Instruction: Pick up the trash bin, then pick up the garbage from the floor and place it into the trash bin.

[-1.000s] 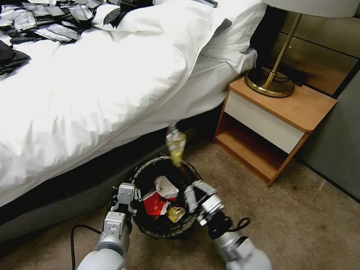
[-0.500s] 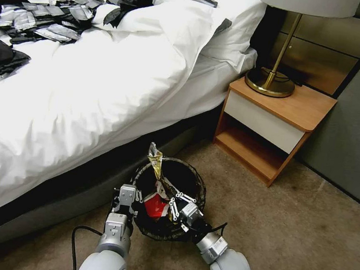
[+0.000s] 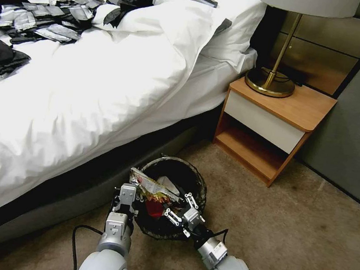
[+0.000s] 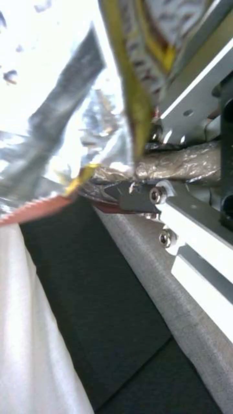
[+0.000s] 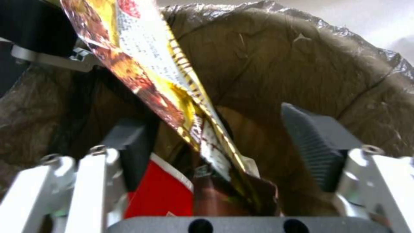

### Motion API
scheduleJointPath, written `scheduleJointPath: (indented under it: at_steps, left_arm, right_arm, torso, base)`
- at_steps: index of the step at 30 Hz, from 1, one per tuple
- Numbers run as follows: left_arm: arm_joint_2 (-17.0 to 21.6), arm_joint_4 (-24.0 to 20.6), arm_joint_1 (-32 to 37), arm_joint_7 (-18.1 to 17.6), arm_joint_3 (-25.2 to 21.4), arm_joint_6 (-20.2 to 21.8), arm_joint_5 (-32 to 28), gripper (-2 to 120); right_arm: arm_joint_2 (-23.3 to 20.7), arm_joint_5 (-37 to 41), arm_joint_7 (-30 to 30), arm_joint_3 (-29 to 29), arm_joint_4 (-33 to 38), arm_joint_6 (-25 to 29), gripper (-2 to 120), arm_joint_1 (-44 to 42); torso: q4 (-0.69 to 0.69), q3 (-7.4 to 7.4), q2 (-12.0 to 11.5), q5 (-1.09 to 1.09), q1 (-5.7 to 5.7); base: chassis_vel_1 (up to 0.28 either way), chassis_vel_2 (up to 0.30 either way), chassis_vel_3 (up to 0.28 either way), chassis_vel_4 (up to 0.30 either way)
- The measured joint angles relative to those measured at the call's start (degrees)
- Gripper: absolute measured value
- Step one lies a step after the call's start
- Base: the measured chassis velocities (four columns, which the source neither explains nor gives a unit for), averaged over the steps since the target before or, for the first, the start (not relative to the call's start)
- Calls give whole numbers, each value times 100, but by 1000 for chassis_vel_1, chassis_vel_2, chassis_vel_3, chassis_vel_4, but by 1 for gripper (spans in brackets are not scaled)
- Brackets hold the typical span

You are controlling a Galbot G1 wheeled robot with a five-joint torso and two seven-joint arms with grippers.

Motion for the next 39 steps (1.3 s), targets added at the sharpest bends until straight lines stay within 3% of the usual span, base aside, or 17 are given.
scheduleJointPath:
  at_steps: [5,9,31,34,39]
  left_arm:
    - [-6,0,-12,1,1,0,-2,0]
    - [-5,0,-13,2,-1,0,-3,0]
    - [27,-10,-9,4,-30,15,-5,0]
    - [26,-10,-2,4,-32,16,-5,0]
    - [38,-8,-5,5,-102,16,-20,0]
  right_arm:
    - [-2,-18,-4,19,29,37,92,-33]
    - [-3,-30,-11,27,94,78,100,-64]
    - [-72,-56,-108,605,1301,438,100,-339]
    - [-64,31,-43,692,1516,445,100,-393]
    - [87,121,583,1057,2227,491,100,-694]
  torso:
    - [0,0,0,0,0]
    - [0,0,0,0,0]
    - [0,0,0,0,0]
    - [1,0,0,0,0]
    - [1,0,0,0,0]
  base:
    - [0,0,0,0]
    - [0,0,0,0]
    - [0,0,0,0]
    - [0,0,0,0]
    - [0,0,0,0]
